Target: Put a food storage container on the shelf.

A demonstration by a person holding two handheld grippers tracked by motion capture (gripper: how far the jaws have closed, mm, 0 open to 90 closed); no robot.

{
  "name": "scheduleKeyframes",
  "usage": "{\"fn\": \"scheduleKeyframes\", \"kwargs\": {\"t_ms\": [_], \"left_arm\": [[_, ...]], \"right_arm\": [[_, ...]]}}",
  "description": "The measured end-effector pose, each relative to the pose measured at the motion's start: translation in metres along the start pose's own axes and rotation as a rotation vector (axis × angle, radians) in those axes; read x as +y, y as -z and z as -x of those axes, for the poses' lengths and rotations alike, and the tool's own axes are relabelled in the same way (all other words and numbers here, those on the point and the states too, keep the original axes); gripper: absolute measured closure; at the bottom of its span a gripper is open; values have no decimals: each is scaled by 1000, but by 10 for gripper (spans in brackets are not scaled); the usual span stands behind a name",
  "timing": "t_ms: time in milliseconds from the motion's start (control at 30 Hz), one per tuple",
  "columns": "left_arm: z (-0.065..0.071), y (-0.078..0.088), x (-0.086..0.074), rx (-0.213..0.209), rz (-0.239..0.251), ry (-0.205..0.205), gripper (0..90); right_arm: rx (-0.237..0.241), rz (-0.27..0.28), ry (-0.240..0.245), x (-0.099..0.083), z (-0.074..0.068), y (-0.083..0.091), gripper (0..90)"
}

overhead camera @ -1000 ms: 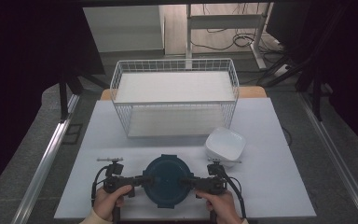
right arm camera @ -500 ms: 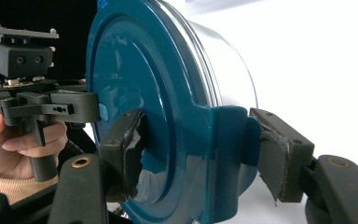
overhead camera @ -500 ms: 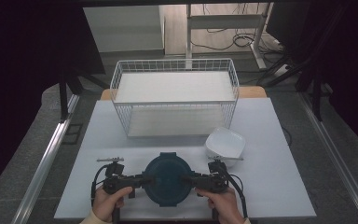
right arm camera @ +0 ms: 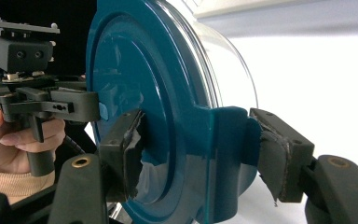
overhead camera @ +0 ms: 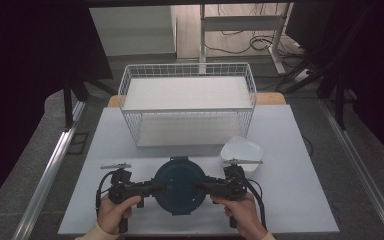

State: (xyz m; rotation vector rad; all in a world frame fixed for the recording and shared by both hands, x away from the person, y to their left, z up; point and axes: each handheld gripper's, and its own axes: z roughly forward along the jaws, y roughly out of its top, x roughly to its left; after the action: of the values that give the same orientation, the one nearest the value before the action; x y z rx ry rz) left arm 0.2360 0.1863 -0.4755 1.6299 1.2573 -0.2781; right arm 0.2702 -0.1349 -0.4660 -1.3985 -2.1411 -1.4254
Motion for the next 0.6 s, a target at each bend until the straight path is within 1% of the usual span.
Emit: {"fn": "scheduleKeyframes", "kwargs": {"t_ms": [133, 267, 367, 467, 600], "left_arm": [[5, 0, 8, 5, 0, -25, 437], [8, 2, 17, -1, 8, -33, 437], [8, 2, 24, -10, 13, -28, 437], [10, 4, 33, -18, 18, -36, 437], [15, 6, 45, -15, 18, -55, 437]], "right_arm": [[3, 9, 8, 5, -1, 4, 375], [0, 23, 20, 13, -3, 7, 376], [-7, 15, 33, 24, -6, 9, 376], [-12, 16, 46, 33, -9, 12, 379], [-11, 25, 56, 44, -11, 16, 380]]}}
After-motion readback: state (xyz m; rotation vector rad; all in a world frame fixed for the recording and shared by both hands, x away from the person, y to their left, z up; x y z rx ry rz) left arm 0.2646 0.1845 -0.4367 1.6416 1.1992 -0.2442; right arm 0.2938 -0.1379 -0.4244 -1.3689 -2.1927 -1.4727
